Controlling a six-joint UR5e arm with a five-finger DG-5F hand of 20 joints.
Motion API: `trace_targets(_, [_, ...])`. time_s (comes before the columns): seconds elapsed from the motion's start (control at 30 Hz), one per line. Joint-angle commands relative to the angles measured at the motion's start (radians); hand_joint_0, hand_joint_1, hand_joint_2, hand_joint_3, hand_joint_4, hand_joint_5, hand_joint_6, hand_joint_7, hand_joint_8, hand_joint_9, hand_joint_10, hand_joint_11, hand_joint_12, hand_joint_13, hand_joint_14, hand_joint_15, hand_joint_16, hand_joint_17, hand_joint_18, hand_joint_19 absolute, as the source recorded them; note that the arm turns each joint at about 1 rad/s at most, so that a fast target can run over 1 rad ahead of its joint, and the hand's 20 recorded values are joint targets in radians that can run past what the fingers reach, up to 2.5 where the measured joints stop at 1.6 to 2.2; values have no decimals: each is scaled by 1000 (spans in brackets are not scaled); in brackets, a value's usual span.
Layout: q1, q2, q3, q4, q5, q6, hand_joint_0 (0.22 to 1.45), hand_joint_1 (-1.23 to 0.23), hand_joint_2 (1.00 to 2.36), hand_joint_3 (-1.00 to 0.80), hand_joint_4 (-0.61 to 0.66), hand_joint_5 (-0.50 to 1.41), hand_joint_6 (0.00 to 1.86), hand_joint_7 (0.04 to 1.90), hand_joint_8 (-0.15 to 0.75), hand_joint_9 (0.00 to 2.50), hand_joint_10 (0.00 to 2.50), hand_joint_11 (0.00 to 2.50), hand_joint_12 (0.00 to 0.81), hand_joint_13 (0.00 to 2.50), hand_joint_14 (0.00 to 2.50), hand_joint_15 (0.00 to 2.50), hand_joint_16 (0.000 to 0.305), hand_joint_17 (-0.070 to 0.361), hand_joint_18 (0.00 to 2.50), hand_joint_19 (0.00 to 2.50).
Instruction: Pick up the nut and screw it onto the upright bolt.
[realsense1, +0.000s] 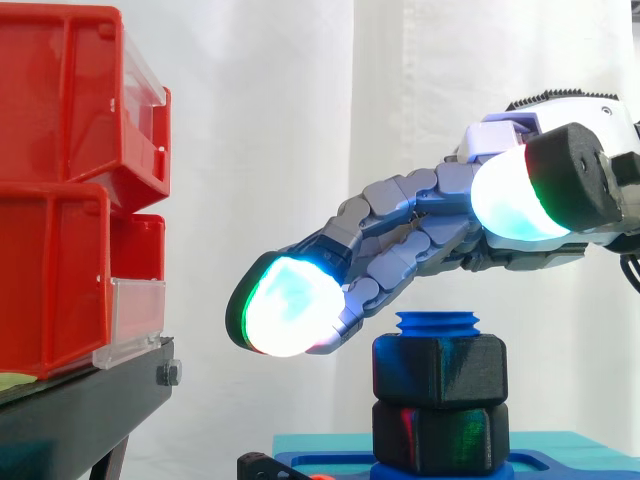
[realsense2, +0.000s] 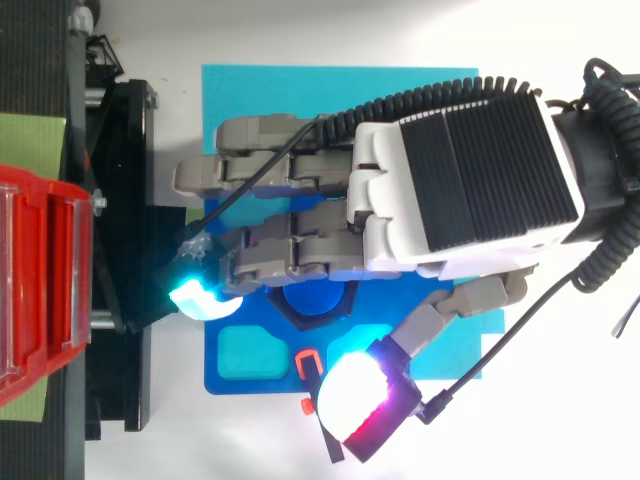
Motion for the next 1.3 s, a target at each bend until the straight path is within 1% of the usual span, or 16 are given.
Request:
trace_targets(0.0, [-1, 0, 0, -5, 0, -1, 470, -182, 1000, -500, 170, -178, 502, 701, 211, 276, 0, 0, 323, 0, 0, 0, 47, 105, 0, 0])
trace_targets(0.1, [-4, 0, -2, -19, 0, -2, 470, -184, 1000, -500, 176, -176, 502, 705, 216, 283, 0, 0, 324, 4, 0, 0, 47, 105, 0, 0])
trace_targets(0.27, [-10, 0, -3, -22, -3, -1, 472, -187, 1000, -500, 179, -174, 502, 711, 217, 293, 0, 0, 324, 23, 0, 0, 47, 105, 0, 0])
trace_targets(0.4, [-12, 0, -6, -33, -3, -1, 473, -190, 1000, -500, 183, -173, 502, 711, 219, 301, 0, 0, 323, 29, 0, 0, 47, 105, 0, 0])
trace_targets(0.67, [-12, 0, -8, -34, 0, -2, 478, -224, 1000, -500, 203, -160, 502, 721, 223, 362, 0, 0, 320, 94, 0, 0, 47, 105, 0, 0])
trace_targets(1.07, [-12, 1, -8, -39, 0, 1, 483, -231, 1000, -500, 234, -134, 503, 817, 238, 444, 0, 0, 320, 141, 0, 0, 46, 103, 0, 0])
trace_targets(1.27, [-16, 1, -8, -39, -3, 1, 485, -236, 1000, -500, 248, -117, 503, 903, 242, 479, 0, 0, 319, 166, 0, 0, 45, 101, 0, 0])
